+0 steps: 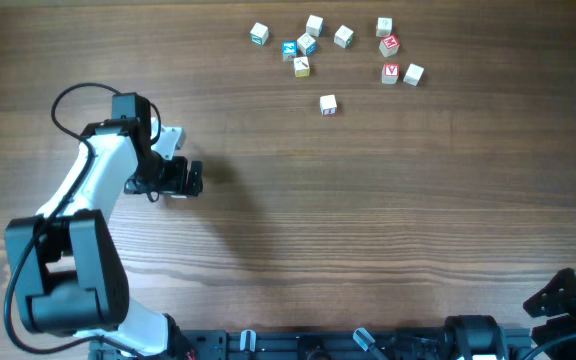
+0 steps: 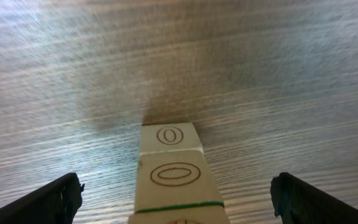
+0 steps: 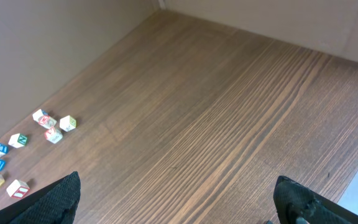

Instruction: Form a tower

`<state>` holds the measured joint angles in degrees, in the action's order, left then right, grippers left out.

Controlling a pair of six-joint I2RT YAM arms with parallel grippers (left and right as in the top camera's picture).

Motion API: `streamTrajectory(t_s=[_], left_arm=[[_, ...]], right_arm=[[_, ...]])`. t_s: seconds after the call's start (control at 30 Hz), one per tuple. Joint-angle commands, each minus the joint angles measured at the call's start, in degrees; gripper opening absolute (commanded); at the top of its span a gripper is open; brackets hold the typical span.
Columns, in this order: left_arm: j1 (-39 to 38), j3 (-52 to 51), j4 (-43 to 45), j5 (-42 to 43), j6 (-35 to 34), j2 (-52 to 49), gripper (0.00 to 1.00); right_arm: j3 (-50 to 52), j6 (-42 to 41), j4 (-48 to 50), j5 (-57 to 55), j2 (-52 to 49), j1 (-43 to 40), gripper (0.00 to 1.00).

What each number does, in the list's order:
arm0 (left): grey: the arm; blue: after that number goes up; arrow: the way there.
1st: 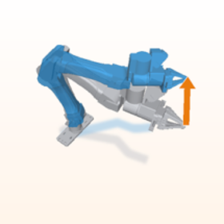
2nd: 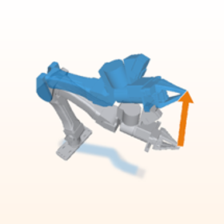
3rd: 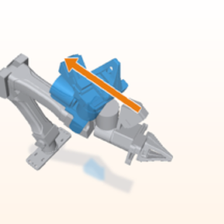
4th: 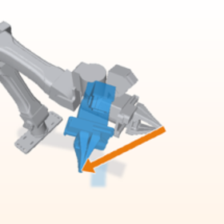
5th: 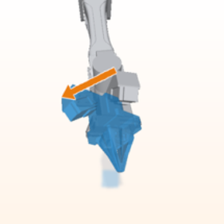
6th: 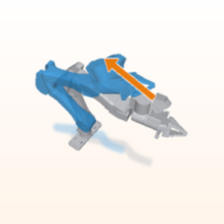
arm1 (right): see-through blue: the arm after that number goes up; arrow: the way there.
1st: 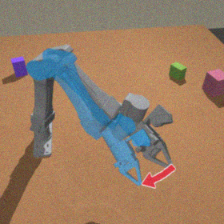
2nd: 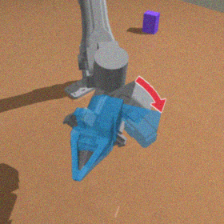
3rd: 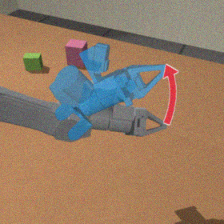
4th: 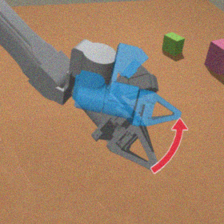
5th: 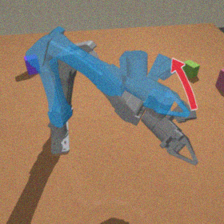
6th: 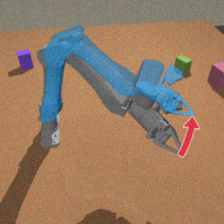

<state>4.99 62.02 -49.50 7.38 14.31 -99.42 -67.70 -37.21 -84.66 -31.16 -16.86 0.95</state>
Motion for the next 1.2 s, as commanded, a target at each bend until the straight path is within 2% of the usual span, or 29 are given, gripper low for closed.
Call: streamTrajectory(t_s=[0.0, 0.13, 0.43, 0.8, 0.9, 1.07, 1.17], left_arm=[[0.0, 1.9, -0.6, 0.9, 0.3, 5.1, 1.0], [0.0, 1.9, -1.4, 0.9, 0.3, 5.9, 1.0], [0.0, 1.8, -1.8, 0.0, 0.3, 3.7, 0.93], [0.0, 1.8, -0.9, -3.0, 1.8, 1.9, 0.71], [0.0, 1.8, -0.9, -3.0, 1.8, 1.9, 0.69], [0.0, 1.8, -0.4, -3.0, 1.8, 1.9, 0.57], [0.0, 1.8, -0.4, -3.0, 1.8, 1.9, 0.56]], right_arm=[[-0.2, -0.3, 0.1, -0.9, 0.3, -0.2, 1.0], [-0.2, -0.3, 0.1, -0.9, 0.3, -0.2, 1.0], [-0.2, -0.3, 0.1, -0.9, 0.3, -0.2, 1.0], [-0.2, -0.3, 0.1, -0.9, 0.3, -0.2, 1.0], [-0.2, -0.3, 0.1, -0.9, 0.3, -0.2, 1.0], [-0.2, -0.3, 0.1, -0.9, 0.3, -0.2, 1.0], [-0.2, -0.3, 0.1, -0.9, 0.3, -0.2, 1.0]])
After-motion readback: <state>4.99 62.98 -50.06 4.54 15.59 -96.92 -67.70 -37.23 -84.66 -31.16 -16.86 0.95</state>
